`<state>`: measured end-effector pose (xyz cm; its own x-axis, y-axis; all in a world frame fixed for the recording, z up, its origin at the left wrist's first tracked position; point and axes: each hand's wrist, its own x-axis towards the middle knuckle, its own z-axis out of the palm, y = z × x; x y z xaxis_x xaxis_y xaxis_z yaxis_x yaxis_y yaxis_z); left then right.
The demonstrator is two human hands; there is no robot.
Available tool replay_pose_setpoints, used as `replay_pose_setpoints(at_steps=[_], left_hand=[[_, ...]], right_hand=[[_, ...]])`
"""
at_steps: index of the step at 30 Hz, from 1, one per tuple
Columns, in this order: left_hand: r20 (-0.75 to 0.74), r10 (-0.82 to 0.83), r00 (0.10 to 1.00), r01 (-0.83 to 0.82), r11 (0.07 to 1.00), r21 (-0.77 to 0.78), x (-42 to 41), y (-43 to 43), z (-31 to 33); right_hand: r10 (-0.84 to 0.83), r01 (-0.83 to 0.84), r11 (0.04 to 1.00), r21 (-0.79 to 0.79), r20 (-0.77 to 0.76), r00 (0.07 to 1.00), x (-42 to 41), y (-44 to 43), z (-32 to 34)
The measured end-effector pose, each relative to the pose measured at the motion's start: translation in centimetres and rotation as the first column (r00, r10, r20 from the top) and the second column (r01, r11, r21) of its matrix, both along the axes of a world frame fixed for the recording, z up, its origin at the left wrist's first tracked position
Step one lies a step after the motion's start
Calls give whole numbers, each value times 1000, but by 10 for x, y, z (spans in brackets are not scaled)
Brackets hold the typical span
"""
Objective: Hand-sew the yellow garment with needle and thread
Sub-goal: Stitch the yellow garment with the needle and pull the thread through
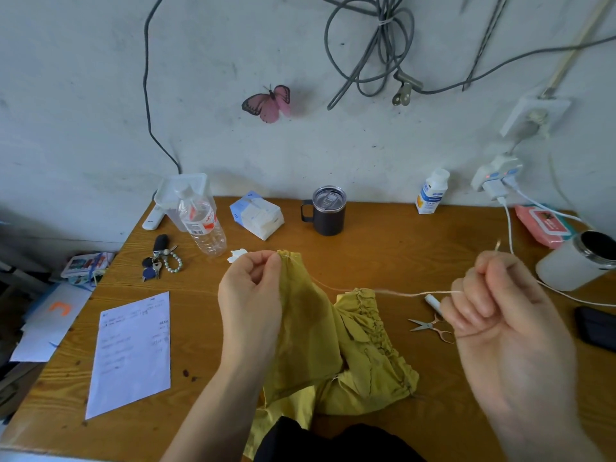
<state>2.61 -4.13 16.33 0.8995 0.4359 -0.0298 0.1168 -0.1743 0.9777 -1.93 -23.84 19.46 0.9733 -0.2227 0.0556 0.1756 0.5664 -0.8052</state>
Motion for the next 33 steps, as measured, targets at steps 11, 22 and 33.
replay_pose_setpoints(at_steps=[11,22,33], left_hand=[[7,-350,937,350,936,24,-36,-22,38],[13,-416,909,413,906,89,-43,-26,47],[51,-449,892,447,893,55,-45,-29,54]], right_hand=[[175,-21,553,-833,91,980,7,31,0],[124,72,478,-875,149,981,6,29,4],[238,-171,527,-833,-49,970,2,29,10]])
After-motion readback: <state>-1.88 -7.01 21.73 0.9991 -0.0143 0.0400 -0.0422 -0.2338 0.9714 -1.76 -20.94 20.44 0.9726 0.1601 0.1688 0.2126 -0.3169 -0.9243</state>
